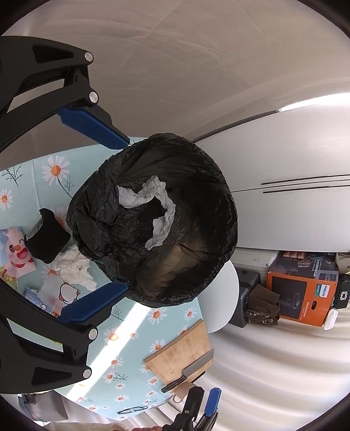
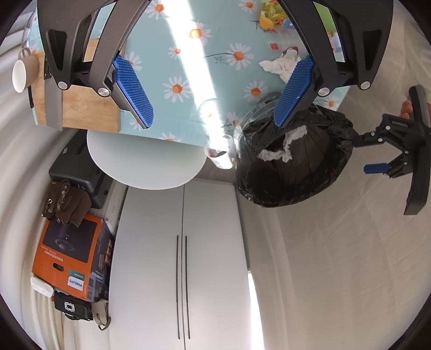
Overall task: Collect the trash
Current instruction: 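Open the left tool over the black bin to drop the tissue, then carry the clear container over the bin and release it with the right tool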
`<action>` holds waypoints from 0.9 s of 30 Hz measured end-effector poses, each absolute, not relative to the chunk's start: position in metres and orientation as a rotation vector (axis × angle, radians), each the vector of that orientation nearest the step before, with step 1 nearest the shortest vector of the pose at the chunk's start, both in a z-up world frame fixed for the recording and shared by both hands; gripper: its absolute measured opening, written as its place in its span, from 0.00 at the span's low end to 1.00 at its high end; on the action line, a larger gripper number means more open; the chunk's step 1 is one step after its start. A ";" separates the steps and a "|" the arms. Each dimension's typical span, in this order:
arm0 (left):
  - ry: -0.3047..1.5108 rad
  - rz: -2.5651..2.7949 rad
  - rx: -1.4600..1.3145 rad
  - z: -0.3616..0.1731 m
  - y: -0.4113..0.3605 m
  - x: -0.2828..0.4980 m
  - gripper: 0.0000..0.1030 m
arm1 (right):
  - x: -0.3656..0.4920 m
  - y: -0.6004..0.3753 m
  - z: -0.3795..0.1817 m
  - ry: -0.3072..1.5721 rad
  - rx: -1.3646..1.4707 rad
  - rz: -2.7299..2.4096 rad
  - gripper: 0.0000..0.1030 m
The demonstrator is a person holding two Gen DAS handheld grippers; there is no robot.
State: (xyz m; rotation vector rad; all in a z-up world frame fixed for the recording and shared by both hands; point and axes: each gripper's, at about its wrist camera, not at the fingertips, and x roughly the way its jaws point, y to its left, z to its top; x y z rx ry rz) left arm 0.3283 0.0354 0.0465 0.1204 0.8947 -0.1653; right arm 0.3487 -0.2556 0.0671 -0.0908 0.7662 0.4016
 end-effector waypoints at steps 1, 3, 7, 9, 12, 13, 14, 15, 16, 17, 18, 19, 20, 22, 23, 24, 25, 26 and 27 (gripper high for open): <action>0.896 -0.159 0.122 0.046 0.035 0.325 0.94 | 0.347 -0.257 0.067 0.767 -0.092 0.403 0.84; 0.903 -0.151 0.118 0.046 0.035 0.320 0.94 | 0.345 -0.259 0.065 0.771 -0.093 0.407 0.85; 0.910 -0.136 0.105 0.043 0.039 0.311 0.94 | 0.344 -0.264 0.058 0.779 -0.085 0.416 0.85; 0.913 -0.125 0.093 0.043 0.044 0.310 0.94 | 0.349 -0.265 0.055 0.786 -0.086 0.410 0.85; 0.910 -0.113 0.085 0.044 0.053 0.313 0.94 | 0.360 -0.266 0.050 0.793 -0.069 0.404 0.85; 0.907 -0.113 0.085 0.044 0.056 0.315 0.94 | 0.365 -0.267 0.047 0.793 -0.063 0.400 0.85; 0.902 -0.117 0.084 0.045 0.060 0.318 0.94 | 0.370 -0.266 0.044 0.796 -0.057 0.395 0.85; 0.901 -0.125 0.084 0.046 0.064 0.322 0.94 | 0.376 -0.266 0.042 0.803 -0.046 0.391 0.85; 0.901 -0.133 0.088 0.046 0.067 0.326 0.94 | 0.383 -0.266 0.038 0.813 -0.034 0.386 0.85; 0.898 -0.138 0.098 0.046 0.069 0.331 0.94 | 0.389 -0.265 0.034 0.821 -0.024 0.379 0.85; 0.892 -0.138 0.112 0.046 0.072 0.337 0.94 | 0.396 -0.265 0.031 0.826 -0.012 0.375 0.85; 0.888 -0.137 0.122 0.045 0.074 0.343 0.94 | 0.404 -0.265 0.027 0.834 0.002 0.376 0.85; 0.883 -0.140 0.126 0.045 0.076 0.349 0.94 | 0.412 -0.264 0.022 0.844 0.018 0.377 0.85; 0.876 -0.147 0.121 0.043 0.080 0.361 0.94 | 0.427 -0.261 0.011 0.862 0.036 0.389 0.85; 0.882 -0.150 0.112 0.041 0.081 0.367 0.94 | 0.435 -0.259 0.006 0.872 0.038 0.394 0.85; 0.891 -0.145 0.106 0.038 0.082 0.373 0.94 | 0.443 -0.257 0.001 0.883 0.038 0.398 0.85; 0.900 -0.136 0.104 0.035 0.083 0.379 0.94 | 0.452 -0.255 -0.004 0.894 0.040 0.407 0.85; 0.913 -0.128 0.105 0.031 0.082 0.384 0.94 | 0.460 -0.253 -0.009 0.905 0.042 0.421 0.85; 0.926 -0.126 0.105 0.027 0.081 0.388 0.94 | 0.469 -0.251 -0.014 0.912 0.041 0.435 0.85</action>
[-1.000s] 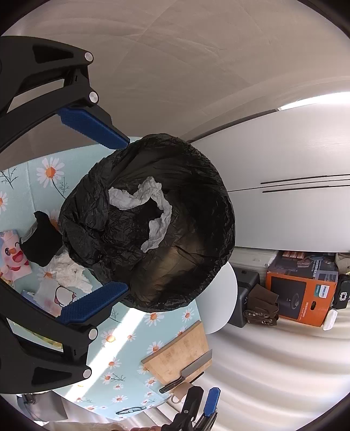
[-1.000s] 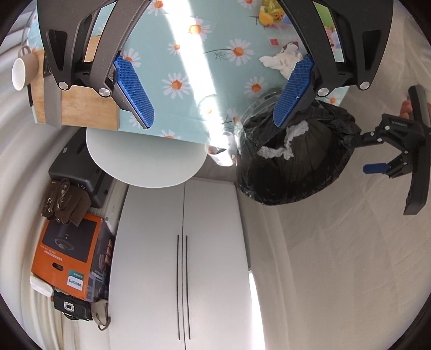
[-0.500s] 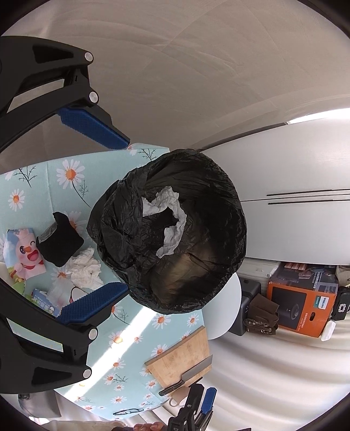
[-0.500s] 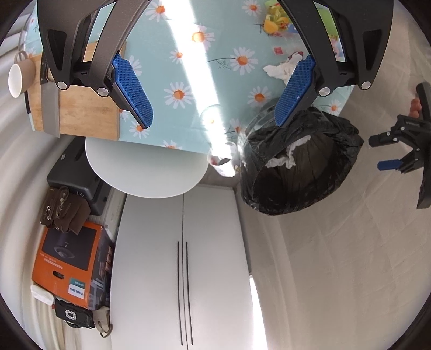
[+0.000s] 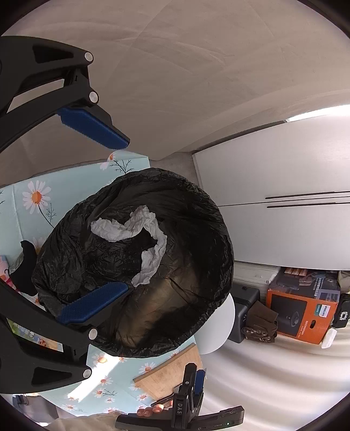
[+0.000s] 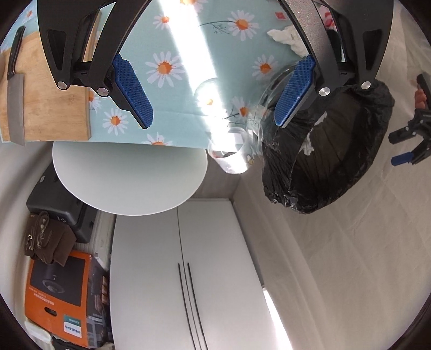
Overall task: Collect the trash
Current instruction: 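Carry the clear container over the bin and release it with the right tool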
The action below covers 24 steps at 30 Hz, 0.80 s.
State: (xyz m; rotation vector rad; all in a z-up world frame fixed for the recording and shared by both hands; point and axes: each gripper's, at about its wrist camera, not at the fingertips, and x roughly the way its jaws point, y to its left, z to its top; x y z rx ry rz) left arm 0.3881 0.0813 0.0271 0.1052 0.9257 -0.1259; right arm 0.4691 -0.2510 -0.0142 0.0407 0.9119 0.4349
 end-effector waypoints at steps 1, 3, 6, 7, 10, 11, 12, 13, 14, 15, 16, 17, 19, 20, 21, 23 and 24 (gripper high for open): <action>0.931 -0.126 0.106 0.024 0.080 0.392 0.94 | 0.478 -0.249 -0.019 0.916 0.035 0.445 0.85; 0.947 -0.117 0.110 0.017 0.076 0.399 0.94 | 0.497 -0.246 -0.031 0.928 0.031 0.470 0.85; 1.005 -0.088 0.102 0.004 0.072 0.411 0.94 | 0.528 -0.244 -0.051 0.955 0.032 0.511 0.85; 1.016 -0.085 0.098 0.001 0.070 0.414 0.94 | 0.538 -0.242 -0.058 0.966 0.035 0.531 0.85; 1.016 -0.068 0.090 -0.003 0.065 0.420 0.94 | 0.566 -0.234 -0.076 0.998 0.045 0.588 0.85; 1.012 -0.053 0.088 -0.004 0.064 0.421 0.94 | 0.573 -0.231 -0.081 1.008 0.046 0.610 0.85; 1.011 -0.042 0.084 -0.004 0.064 0.423 0.94 | 0.580 -0.227 -0.087 1.017 0.041 0.624 0.85; 1.008 -0.037 0.080 -0.005 0.065 0.424 0.94 | 0.586 -0.223 -0.091 1.026 0.035 0.634 0.85; 1.004 -0.036 0.080 -0.005 0.066 0.425 0.94 | 0.591 -0.219 -0.096 1.038 0.036 0.649 0.85; 1.004 -0.038 0.083 -0.005 0.067 0.426 0.94 | 0.597 -0.216 -0.100 1.049 0.043 0.666 0.85; 1.004 -0.038 0.088 -0.005 0.067 0.427 0.94 | 0.601 -0.212 -0.104 1.057 0.046 0.683 0.85; 1.001 -0.035 0.097 -0.005 0.068 0.428 0.94 | 0.603 -0.209 -0.108 1.063 0.039 0.694 0.85; 0.999 -0.019 0.119 -0.006 0.069 0.430 0.94 | 0.609 -0.203 -0.116 1.075 0.024 0.704 0.85; 1.000 -0.016 0.122 -0.007 0.069 0.431 0.94 | 0.611 -0.200 -0.121 1.084 0.028 0.711 0.85; 1.001 -0.009 0.125 -0.008 0.070 0.431 0.94 | 0.613 -0.197 -0.125 1.094 0.034 0.721 0.85; 1.008 -0.003 0.131 -0.010 0.070 0.432 0.94 | 0.615 -0.191 -0.131 1.107 0.043 0.747 0.85; 1.008 0.005 0.141 -0.011 0.070 0.432 0.94 | 0.616 -0.188 -0.134 1.115 0.043 0.761 0.84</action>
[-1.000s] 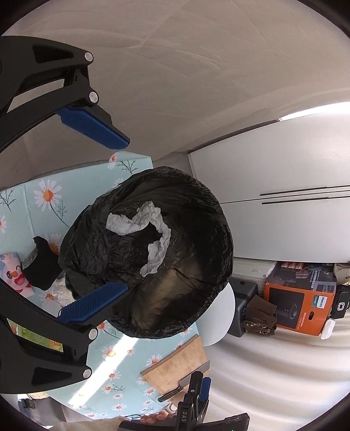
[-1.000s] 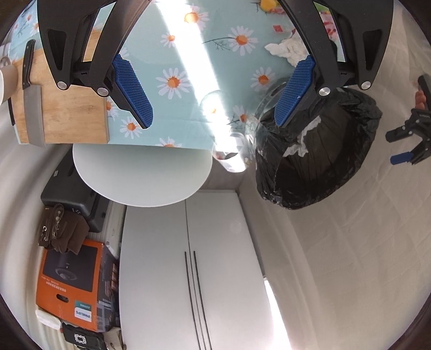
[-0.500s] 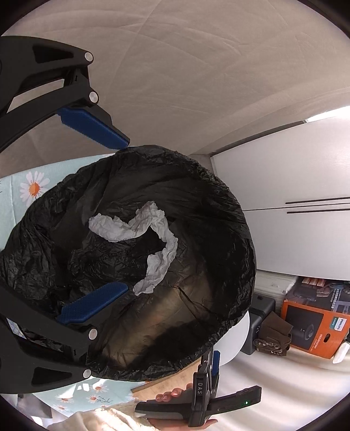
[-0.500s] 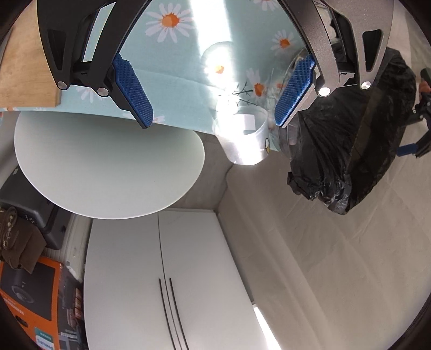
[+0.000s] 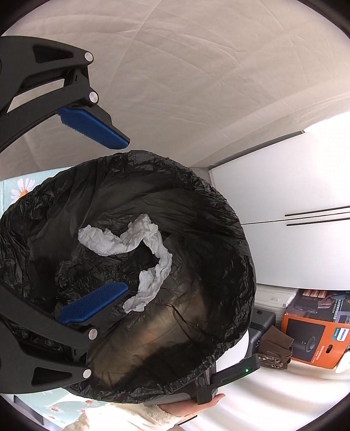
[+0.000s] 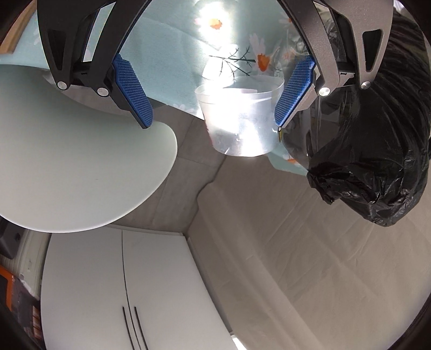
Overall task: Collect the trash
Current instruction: 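Carry the clear container over the bin and release it with the right tool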
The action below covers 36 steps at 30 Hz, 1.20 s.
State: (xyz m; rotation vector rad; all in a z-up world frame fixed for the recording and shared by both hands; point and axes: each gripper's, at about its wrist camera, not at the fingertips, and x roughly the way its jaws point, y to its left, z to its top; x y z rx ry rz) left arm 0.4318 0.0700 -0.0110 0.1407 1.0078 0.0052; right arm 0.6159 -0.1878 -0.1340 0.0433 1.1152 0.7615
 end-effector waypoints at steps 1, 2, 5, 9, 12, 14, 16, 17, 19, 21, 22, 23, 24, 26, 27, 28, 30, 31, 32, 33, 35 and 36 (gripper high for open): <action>0.998 0.032 0.160 -0.011 0.070 0.432 0.93 | 0.616 -0.184 -0.137 1.125 0.046 0.779 0.83; 0.993 0.053 0.171 -0.012 0.071 0.432 0.90 | 0.617 -0.181 -0.140 1.138 0.054 0.798 0.76; 0.995 0.068 0.161 -0.011 0.074 0.432 0.79 | 0.619 -0.176 -0.146 1.172 0.097 0.857 0.59; 0.994 0.085 0.149 -0.006 0.078 0.429 0.70 | 0.618 -0.176 -0.144 1.178 0.102 0.876 0.47; 0.999 0.101 0.165 -0.003 0.078 0.425 0.70 | 0.615 -0.179 -0.144 1.181 0.095 0.874 0.41; 1.002 0.108 0.177 0.000 0.078 0.422 0.70 | 0.612 -0.182 -0.143 1.178 0.094 0.858 0.32; 0.995 0.101 0.179 0.004 0.077 0.417 0.70 | 0.607 -0.185 -0.143 1.180 0.097 0.856 0.31; 0.994 0.100 0.182 0.006 0.076 0.415 0.70 | 0.605 -0.187 -0.143 1.180 0.095 0.853 0.30; 0.990 0.107 0.194 0.010 0.075 0.412 0.70 | 0.601 -0.192 -0.141 1.174 0.109 0.844 0.29; 0.989 0.105 0.199 0.014 0.073 0.410 0.70 | 0.598 -0.197 -0.137 1.165 0.119 0.829 0.29; 0.984 0.106 0.203 0.017 0.072 0.409 0.70 | 0.597 -0.201 -0.134 1.160 0.132 0.826 0.29; 0.980 0.103 0.205 0.019 0.071 0.407 0.70 | 0.595 -0.206 -0.129 1.151 0.141 0.822 0.29; 0.976 0.098 0.207 0.022 0.069 0.406 0.70 | 0.592 -0.211 -0.122 1.138 0.140 0.816 0.29; 0.971 0.090 0.211 0.027 0.066 0.404 0.70 | 0.587 -0.222 -0.106 1.108 0.142 0.809 0.29; 0.967 0.085 0.214 0.029 0.064 0.403 0.70 | 0.584 -0.227 -0.096 1.090 0.141 0.804 0.29; 0.963 0.073 0.213 0.031 0.061 0.401 0.70 | 0.579 -0.235 -0.085 1.067 0.127 0.790 0.29; 0.954 0.049 0.210 0.036 0.057 0.398 0.70 | 0.569 -0.243 -0.061 1.018 0.132 0.793 0.29; 0.948 0.045 0.215 0.038 0.055 0.397 0.70 | 0.565 -0.245 -0.047 0.989 0.131 0.795 0.30; 0.944 0.041 0.217 0.040 0.054 0.396 0.70 | 0.559 -0.248 -0.034 0.961 0.124 0.800 0.30; 0.938 0.037 0.214 0.042 0.052 0.395 0.70 | 0.553 -0.248 -0.020 0.931 0.118 0.807 0.30; 0.923 0.021 0.195 0.047 0.051 0.393 0.70 | 0.541 -0.246 0.008 0.877 0.106 0.832 0.31; 0.915 0.010 0.183 0.050 0.050 0.393 0.70 | 0.535 -0.242 0.021 0.851 0.095 0.848 0.32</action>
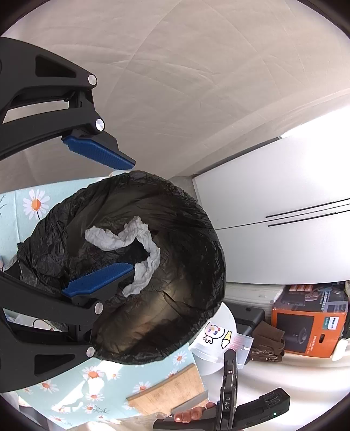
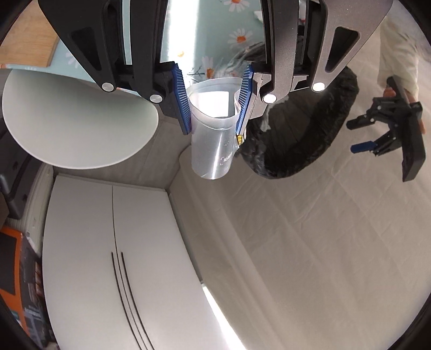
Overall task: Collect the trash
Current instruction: 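Carry the clear container over the bin and release it with the right tool, then move both tools back toward the remaining items on the table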
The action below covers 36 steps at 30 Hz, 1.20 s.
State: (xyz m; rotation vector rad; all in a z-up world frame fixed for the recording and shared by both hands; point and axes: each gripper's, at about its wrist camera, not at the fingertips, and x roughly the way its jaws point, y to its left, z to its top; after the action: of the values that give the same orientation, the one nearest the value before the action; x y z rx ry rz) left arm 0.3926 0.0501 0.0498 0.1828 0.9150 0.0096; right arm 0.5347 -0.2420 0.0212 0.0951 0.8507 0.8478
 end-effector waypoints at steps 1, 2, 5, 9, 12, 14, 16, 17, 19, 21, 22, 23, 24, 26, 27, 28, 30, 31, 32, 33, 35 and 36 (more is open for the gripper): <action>0.906 0.003 0.174 0.052 0.049 0.392 0.70 | 0.528 -0.238 0.033 0.828 0.081 0.865 0.33; 0.899 -0.003 0.169 0.055 0.048 0.391 0.70 | 0.520 -0.232 0.044 0.811 0.064 0.887 0.34; 0.876 -0.030 0.159 0.060 0.045 0.389 0.72 | 0.500 -0.206 0.066 0.784 0.014 0.952 0.36; 0.846 -0.064 0.149 0.062 0.042 0.384 0.95 | 0.483 -0.171 0.069 0.790 -0.053 0.988 0.59; 0.839 -0.089 0.147 0.061 0.042 0.379 0.94 | 0.472 -0.152 0.066 0.790 -0.093 0.986 0.68; 0.838 -0.089 0.167 0.057 0.042 0.373 0.94 | 0.466 -0.147 0.065 0.789 -0.117 0.957 0.78; 0.843 -0.098 0.170 0.055 0.045 0.367 0.94 | 0.460 -0.145 0.066 0.790 -0.124 0.938 0.81; 0.844 -0.104 0.167 0.053 0.047 0.364 0.94 | 0.458 -0.145 0.067 0.792 -0.123 0.927 0.83; 0.846 -0.115 0.157 0.050 0.052 0.358 0.94 | 0.454 -0.145 0.070 0.799 -0.124 0.895 0.83; 0.848 -0.125 0.147 0.048 0.057 0.351 0.94 | 0.448 -0.146 0.073 0.801 -0.133 0.866 0.84; 0.848 -0.131 0.140 0.046 0.060 0.348 0.94 | 0.443 -0.146 0.073 0.804 -0.140 0.852 0.84; 0.848 -0.138 0.134 0.045 0.063 0.344 0.94 | 0.440 -0.147 0.074 0.806 -0.146 0.843 0.84; 0.846 -0.143 0.129 0.044 0.066 0.341 0.94 | 0.435 -0.145 0.076 0.808 -0.152 0.830 0.85; 0.840 -0.154 0.117 0.043 0.072 0.334 0.94 | 0.427 -0.146 0.076 0.814 -0.170 0.797 0.86; 0.840 -0.164 0.109 0.043 0.075 0.332 0.94 | 0.422 -0.147 0.076 0.815 -0.174 0.783 0.86; 0.841 -0.174 0.101 0.042 0.078 0.329 0.94 | 0.417 -0.148 0.076 0.818 -0.175 0.770 0.86; 0.844 -0.187 0.090 0.038 0.082 0.325 0.94 | 0.410 -0.150 0.074 0.823 -0.177 0.736 0.87; 0.845 -0.193 0.089 0.037 0.083 0.322 0.94 | 0.405 -0.150 0.073 0.822 -0.174 0.722 0.87; 0.845 -0.198 0.090 0.035 0.084 0.320 0.94 | 0.401 -0.151 0.071 0.825 -0.166 0.716 0.87; 0.844 -0.201 0.091 0.034 0.086 0.317 0.94 | 0.397 -0.151 0.070 0.833 -0.159 0.712 0.87; 0.848 -0.202 0.086 0.031 0.088 0.312 0.94 | 0.389 -0.152 0.066 0.845 -0.157 0.699 0.87; 0.853 -0.203 0.083 0.029 0.088 0.309 0.94 | 0.385 -0.151 0.063 0.851 -0.161 0.693 0.87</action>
State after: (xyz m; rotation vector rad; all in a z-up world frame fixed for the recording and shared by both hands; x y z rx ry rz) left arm 0.3090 0.0885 0.0290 0.0831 0.8527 -0.2029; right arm 0.3853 -0.1513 0.0634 -0.1609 0.8506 0.6931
